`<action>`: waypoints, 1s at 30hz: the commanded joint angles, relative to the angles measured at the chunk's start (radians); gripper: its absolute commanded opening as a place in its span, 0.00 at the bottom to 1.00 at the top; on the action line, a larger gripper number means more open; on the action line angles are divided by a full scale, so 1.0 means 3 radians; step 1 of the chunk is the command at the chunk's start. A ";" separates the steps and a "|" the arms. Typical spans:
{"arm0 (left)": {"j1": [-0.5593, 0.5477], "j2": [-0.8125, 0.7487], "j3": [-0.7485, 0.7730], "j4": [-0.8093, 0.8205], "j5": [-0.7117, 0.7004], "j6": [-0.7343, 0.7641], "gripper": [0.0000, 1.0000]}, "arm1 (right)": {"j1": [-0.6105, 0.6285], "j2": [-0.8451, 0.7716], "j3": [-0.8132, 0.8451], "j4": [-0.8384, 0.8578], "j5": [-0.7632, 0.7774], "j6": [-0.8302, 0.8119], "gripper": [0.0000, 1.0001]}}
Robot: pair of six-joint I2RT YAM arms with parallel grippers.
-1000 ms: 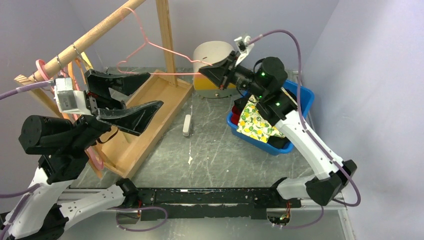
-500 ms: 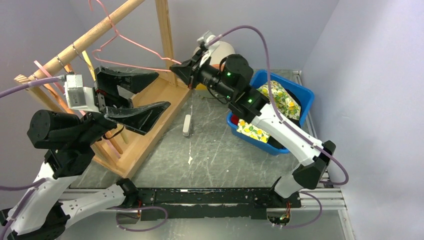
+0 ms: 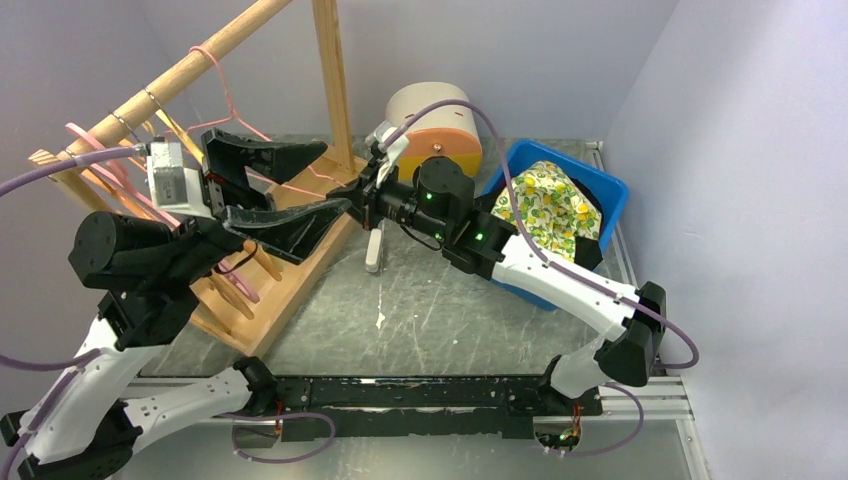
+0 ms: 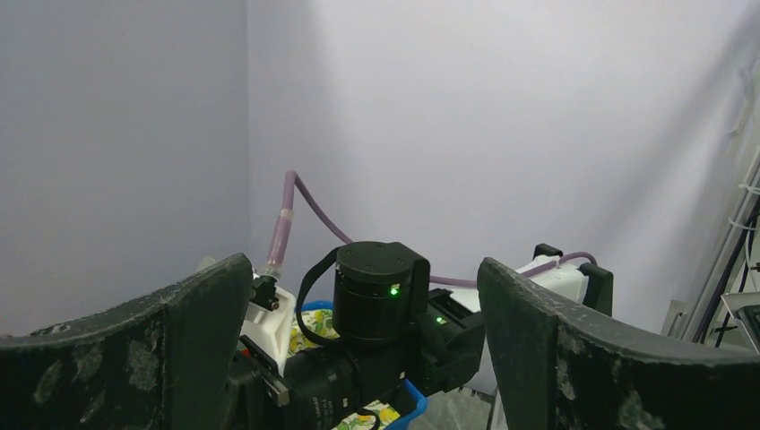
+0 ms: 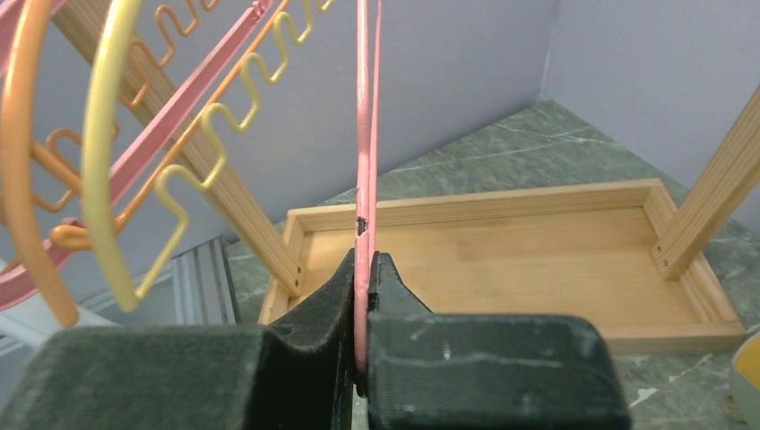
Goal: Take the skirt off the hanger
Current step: Place the hanger at the clothesline, then reset both arms
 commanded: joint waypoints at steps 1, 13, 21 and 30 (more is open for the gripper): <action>-0.0006 0.0076 0.0041 0.0078 0.0067 -0.0008 0.99 | 0.0104 -0.0075 0.0031 -0.0050 -0.0020 -0.0029 0.00; -0.0008 0.0142 0.0206 -0.0192 -0.0386 0.0129 0.99 | 0.0108 -0.0574 -0.0164 -0.0404 0.0820 -0.0149 0.63; -0.0007 0.0364 0.0846 -0.0656 -0.0790 0.0458 0.99 | 0.0108 -0.1177 -0.0230 -0.0895 0.1797 -0.0322 0.99; -0.0008 0.0135 0.1015 -0.0800 -0.1399 0.0749 0.99 | 0.0104 -0.1622 0.0422 -0.1776 0.3042 -0.0386 1.00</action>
